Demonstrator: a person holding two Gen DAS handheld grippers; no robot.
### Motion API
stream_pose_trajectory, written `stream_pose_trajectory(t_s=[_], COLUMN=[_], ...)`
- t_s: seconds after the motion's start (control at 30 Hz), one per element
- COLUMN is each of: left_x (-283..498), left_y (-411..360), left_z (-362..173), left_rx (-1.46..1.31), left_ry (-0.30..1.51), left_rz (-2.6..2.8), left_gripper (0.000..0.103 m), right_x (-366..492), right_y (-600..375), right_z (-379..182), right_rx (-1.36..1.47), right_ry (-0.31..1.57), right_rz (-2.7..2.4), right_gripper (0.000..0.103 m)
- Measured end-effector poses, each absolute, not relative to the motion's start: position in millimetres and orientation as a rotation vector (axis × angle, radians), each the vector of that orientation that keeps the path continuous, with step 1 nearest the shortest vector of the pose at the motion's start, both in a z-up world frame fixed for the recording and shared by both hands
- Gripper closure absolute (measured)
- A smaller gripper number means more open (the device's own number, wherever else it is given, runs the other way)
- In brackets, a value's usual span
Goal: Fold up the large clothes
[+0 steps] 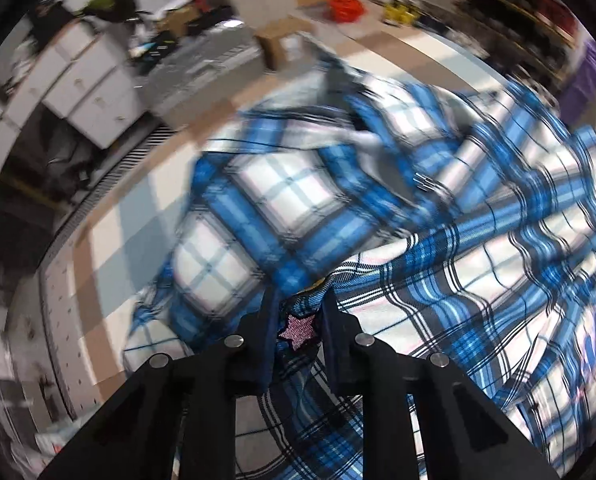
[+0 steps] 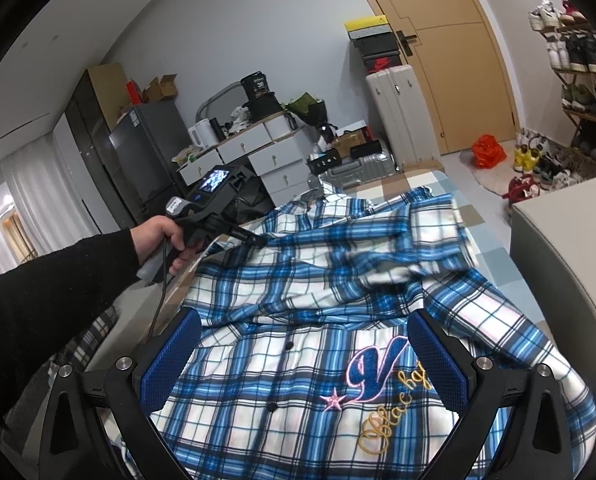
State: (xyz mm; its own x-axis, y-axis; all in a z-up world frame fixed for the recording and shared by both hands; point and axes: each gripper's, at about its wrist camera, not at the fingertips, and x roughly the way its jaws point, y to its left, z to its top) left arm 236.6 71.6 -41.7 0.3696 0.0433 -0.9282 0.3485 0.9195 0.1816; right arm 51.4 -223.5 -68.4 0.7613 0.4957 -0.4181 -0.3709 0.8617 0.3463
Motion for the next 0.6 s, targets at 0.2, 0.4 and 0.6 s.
stream_pose_trajectory(t_s=[0.2,0.4,0.6], left_x=[244,227,192], left_y=[93,89,131], left_z=[-58,-49,-14], left_rx=[0.312,0.313,-0.043], left_ry=[1.201,1.172,1.129], left_rz=[-0.156,-0.182,-0.210], left_gripper=[0.085,0.080,0.022], right_x=[53,57,58], right_y=[-226,-226,-223], right_z=[-70,-71,-71], right_rx=[0.254,0.258,0.259], right_ry=[0.524,0.542,0.557], right_rz=[0.481,0.481,0.488], right_gripper=[0.000,0.000,0.000])
